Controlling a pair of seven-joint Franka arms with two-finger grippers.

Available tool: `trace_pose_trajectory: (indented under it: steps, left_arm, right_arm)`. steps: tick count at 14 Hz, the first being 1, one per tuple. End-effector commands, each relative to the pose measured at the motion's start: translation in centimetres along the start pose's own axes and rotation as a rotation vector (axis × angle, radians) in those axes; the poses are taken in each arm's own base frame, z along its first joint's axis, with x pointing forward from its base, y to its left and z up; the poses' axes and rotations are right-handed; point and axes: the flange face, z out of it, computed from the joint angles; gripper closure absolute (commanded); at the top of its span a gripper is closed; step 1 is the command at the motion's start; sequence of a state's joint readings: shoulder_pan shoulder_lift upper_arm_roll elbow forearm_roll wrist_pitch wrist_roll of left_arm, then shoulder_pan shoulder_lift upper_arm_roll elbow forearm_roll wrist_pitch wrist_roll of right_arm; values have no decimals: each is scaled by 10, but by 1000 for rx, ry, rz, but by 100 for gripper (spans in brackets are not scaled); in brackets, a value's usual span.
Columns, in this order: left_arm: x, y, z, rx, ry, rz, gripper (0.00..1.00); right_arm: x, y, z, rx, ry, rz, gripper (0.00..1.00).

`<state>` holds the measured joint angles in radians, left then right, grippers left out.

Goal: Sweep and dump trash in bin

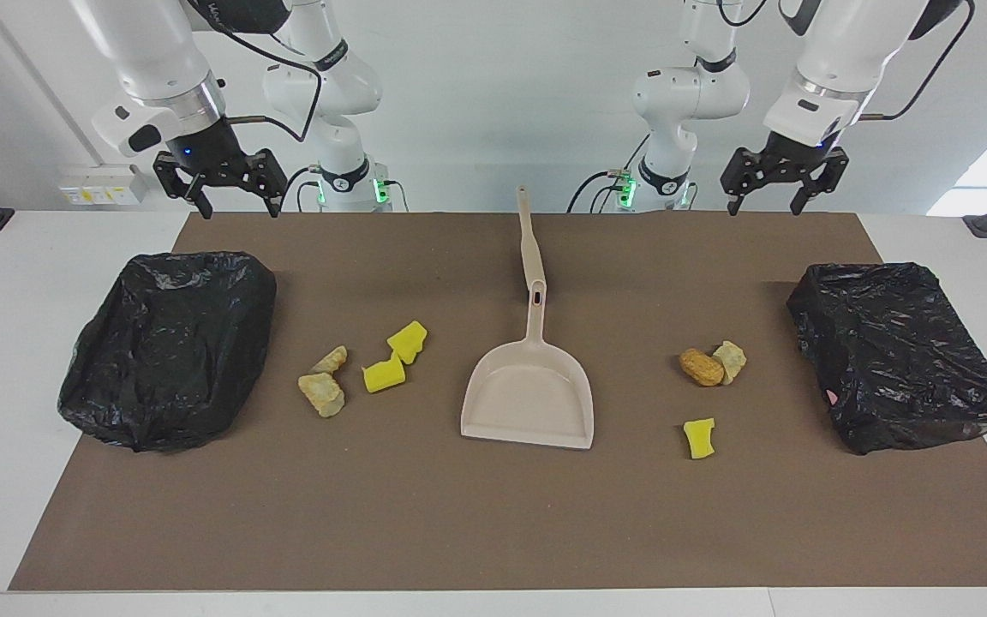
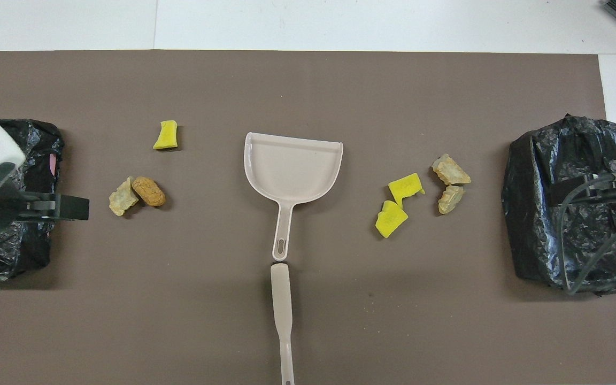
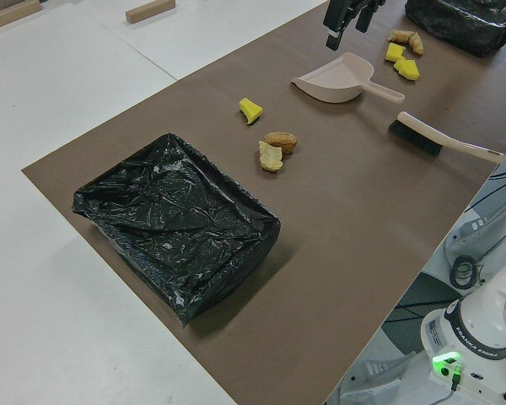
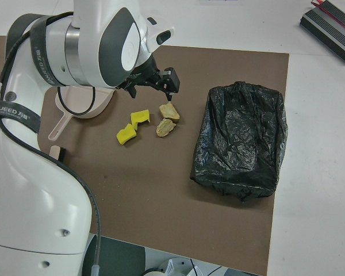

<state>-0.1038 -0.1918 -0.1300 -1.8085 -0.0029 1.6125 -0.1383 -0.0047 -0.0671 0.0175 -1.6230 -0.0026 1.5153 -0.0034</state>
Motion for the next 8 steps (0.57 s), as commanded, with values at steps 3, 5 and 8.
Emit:
trace_pose_trajectory:
  steps: [3,5,8]
  left_arm:
    - [-50,86,47,22,-63,24,0]
    - [-75,117,66,28,-56,48,0]
    - [-104,160,90,19,-31,52,0]
  right_arm:
    - [-12,-6,2,21,-2,-26,0]
    - [-12,-6,8,20,-11,-27,0]
    - [-11,-12,15,20,-14,-41,0]
